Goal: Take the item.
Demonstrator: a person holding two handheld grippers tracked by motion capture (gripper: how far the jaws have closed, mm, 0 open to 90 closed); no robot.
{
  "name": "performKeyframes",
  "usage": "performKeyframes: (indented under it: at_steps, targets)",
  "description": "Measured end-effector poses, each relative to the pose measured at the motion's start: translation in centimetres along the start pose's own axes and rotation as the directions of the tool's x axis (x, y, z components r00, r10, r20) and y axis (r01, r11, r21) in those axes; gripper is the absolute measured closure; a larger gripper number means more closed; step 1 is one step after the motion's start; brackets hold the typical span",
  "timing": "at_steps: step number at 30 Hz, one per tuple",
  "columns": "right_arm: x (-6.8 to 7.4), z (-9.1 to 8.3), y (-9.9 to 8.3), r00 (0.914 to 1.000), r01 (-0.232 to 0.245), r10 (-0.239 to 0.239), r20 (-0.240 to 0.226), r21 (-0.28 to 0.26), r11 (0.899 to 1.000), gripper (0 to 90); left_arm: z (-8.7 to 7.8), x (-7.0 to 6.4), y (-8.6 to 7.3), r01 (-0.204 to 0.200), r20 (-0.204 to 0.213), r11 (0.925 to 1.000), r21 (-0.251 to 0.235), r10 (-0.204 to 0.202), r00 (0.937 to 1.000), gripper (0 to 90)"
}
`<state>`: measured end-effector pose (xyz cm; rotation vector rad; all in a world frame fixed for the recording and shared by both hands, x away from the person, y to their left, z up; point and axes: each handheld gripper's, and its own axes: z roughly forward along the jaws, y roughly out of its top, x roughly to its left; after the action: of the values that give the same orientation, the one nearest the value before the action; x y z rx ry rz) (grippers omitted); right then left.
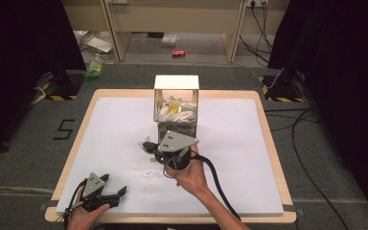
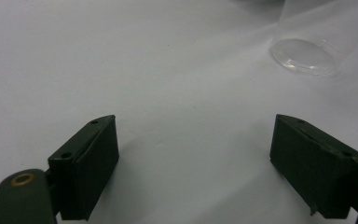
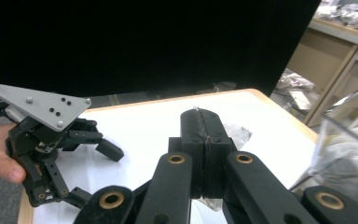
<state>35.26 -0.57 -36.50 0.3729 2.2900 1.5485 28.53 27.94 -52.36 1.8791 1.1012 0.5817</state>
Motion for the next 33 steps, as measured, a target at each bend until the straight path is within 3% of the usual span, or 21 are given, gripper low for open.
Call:
performKeyframes:
  at_steps: [13,33]
  targets:
    - [0.6,1.4,-1.6,0.9994,-0.013,0.015,-0.032,0.034,0.999,90.0,0.0,0.0,0.0,0.000,0.000,1.0000,0.000,0.000,1.0000,14.6]
    - [1.0,2.3,-4.5,0.9963,-0.051,0.057,-0.065,0.096,0.994,90.0,0.0,0.0,0.0,-0.001,0.000,1.0000,0.000,0.001,1.0000,14.6]
